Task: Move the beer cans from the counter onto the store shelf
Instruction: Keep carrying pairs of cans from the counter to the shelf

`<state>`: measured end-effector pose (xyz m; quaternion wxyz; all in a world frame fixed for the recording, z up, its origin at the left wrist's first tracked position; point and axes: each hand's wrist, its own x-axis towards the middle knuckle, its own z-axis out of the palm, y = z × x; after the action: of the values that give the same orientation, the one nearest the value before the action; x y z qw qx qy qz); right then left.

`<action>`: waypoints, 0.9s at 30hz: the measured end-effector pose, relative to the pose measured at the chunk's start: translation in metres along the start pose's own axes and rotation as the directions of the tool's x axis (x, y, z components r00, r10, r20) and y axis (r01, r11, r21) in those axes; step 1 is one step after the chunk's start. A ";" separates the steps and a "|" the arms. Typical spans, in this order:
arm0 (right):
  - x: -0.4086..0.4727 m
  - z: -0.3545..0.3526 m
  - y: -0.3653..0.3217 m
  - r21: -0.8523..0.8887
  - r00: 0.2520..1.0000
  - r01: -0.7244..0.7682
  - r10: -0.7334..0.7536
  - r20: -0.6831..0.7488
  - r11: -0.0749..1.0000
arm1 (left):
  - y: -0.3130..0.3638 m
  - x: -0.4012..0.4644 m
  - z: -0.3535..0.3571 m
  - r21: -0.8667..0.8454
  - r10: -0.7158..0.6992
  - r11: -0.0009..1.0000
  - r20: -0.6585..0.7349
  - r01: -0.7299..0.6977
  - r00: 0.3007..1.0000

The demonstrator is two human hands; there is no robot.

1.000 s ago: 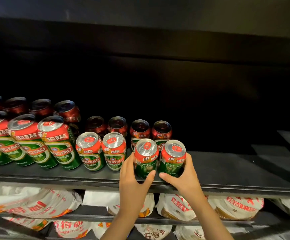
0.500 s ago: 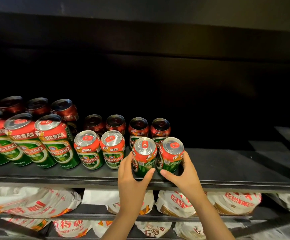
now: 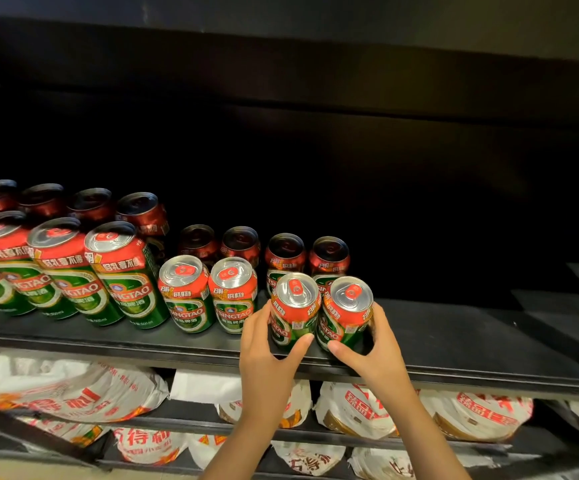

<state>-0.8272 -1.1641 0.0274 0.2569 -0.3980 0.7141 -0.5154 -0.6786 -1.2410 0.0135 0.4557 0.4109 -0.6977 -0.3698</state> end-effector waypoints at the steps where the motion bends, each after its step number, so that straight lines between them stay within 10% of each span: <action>1: 0.000 0.001 0.000 0.012 1.000 -0.015 0.015 -0.011 1.000 | 0.000 0.000 -0.001 0.006 0.008 1.000 0.009 -0.009 1.000; 27: 0.001 0.001 0.005 -0.050 0.999 0.031 -0.032 -0.010 0.998 | -0.003 -0.002 -0.006 -0.088 -0.115 0.989 0.074 0.122 0.991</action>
<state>-0.8289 -1.1649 0.0227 0.2348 -0.4127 0.7217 -0.5036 -0.6724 -1.2410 0.0124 0.4271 0.4170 -0.6695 -0.4421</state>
